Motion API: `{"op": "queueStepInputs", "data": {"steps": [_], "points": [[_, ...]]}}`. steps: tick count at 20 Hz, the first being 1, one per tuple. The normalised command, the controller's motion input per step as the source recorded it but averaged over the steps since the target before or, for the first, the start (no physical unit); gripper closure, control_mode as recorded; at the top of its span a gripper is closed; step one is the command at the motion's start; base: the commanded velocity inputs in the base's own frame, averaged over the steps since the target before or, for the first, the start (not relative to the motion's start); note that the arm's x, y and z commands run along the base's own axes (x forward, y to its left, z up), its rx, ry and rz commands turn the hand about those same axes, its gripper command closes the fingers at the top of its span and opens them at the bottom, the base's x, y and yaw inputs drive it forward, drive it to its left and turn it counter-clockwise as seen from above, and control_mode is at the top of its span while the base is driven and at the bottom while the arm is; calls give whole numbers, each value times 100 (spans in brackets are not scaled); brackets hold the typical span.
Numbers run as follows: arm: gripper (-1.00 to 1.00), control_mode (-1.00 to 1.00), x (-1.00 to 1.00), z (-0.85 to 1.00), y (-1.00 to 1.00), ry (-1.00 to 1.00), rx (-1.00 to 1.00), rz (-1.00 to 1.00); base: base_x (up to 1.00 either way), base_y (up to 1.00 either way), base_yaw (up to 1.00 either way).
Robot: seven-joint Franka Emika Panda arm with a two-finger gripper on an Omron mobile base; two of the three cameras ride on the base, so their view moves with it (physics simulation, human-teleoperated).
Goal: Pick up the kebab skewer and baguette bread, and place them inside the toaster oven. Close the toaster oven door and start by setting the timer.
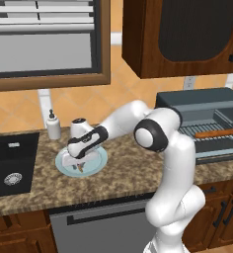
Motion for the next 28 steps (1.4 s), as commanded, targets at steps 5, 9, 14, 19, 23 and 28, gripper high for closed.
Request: {"op": "queueStepInputs", "data": {"steps": [5,9,14,19,23,28], "points": [[100,-100,-16,-25,-70,0,0,-2,0,0,0],[100,-100,-27,32,-65,0,3,0,0,0,0],[100,-100,-42,71,-73,-4,6,0,0,0,0],[100,-100,-79,85,-99,-21,5,0,0,0,0],[100,-100,-87,67,-100,-22,0,0,0,0,0],[100,-100,-45,70,-100,-6,1,-2,0,0,0]]}}
